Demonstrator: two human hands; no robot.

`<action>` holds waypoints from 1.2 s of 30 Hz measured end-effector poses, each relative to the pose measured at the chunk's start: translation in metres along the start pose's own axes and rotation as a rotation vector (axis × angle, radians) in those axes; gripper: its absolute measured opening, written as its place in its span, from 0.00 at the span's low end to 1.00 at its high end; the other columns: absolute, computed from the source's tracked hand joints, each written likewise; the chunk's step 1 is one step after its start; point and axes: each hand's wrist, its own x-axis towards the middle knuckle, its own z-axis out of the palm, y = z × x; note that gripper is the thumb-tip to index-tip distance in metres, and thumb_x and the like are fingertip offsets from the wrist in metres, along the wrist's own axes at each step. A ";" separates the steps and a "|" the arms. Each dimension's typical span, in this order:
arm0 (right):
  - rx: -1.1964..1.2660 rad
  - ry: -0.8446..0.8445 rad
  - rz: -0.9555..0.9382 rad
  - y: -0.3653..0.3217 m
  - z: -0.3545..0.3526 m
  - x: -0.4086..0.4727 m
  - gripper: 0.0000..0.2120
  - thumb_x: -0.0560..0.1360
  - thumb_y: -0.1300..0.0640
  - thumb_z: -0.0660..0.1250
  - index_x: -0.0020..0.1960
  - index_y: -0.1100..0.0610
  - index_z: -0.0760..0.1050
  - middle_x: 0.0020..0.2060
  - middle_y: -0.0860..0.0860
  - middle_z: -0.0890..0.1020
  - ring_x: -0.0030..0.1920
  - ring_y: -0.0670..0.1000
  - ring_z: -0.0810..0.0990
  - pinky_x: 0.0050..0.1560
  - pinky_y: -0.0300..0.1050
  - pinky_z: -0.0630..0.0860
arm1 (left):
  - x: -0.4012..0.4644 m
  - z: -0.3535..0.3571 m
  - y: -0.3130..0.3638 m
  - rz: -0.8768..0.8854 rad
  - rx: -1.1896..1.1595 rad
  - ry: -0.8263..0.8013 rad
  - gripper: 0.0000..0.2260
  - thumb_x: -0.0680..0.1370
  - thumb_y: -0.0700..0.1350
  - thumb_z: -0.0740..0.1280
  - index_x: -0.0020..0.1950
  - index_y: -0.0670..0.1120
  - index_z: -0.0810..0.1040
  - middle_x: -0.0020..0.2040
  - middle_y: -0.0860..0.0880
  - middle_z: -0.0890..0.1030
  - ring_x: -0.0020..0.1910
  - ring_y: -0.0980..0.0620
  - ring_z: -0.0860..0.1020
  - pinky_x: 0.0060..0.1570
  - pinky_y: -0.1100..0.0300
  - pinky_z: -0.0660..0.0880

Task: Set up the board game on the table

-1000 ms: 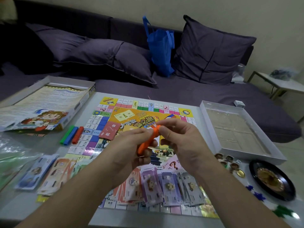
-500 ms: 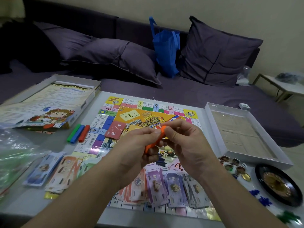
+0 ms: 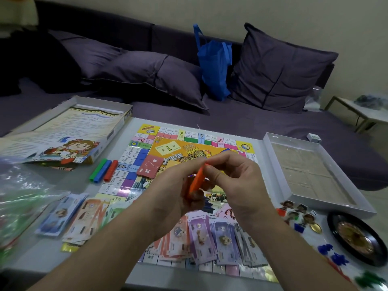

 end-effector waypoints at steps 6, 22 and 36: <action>-0.042 -0.074 0.075 0.000 0.007 -0.006 0.09 0.76 0.63 0.76 0.54 0.54 0.84 0.48 0.52 0.86 0.56 0.53 0.85 0.57 0.54 0.84 | 0.004 -0.006 -0.001 -0.006 0.013 0.094 0.23 0.78 0.58 0.71 0.61 0.40 0.81 0.39 0.46 0.75 0.34 0.52 0.73 0.34 0.59 0.75; -0.300 -0.168 0.133 -0.002 0.037 0.004 0.08 0.79 0.57 0.73 0.49 0.43 0.85 0.48 0.42 0.86 0.55 0.42 0.82 0.57 0.43 0.80 | 0.000 -0.032 0.009 -0.051 -0.050 0.097 0.25 0.81 0.62 0.66 0.64 0.41 0.82 0.55 0.39 0.85 0.44 0.47 0.81 0.41 0.57 0.80; -0.326 -0.137 0.350 0.023 0.131 0.031 0.07 0.82 0.58 0.70 0.47 0.60 0.81 0.35 0.58 0.85 0.34 0.54 0.83 0.38 0.53 0.83 | -0.021 -0.140 0.062 0.002 0.031 0.593 0.14 0.85 0.51 0.63 0.52 0.39 0.76 0.48 0.40 0.80 0.44 0.42 0.81 0.53 0.43 0.83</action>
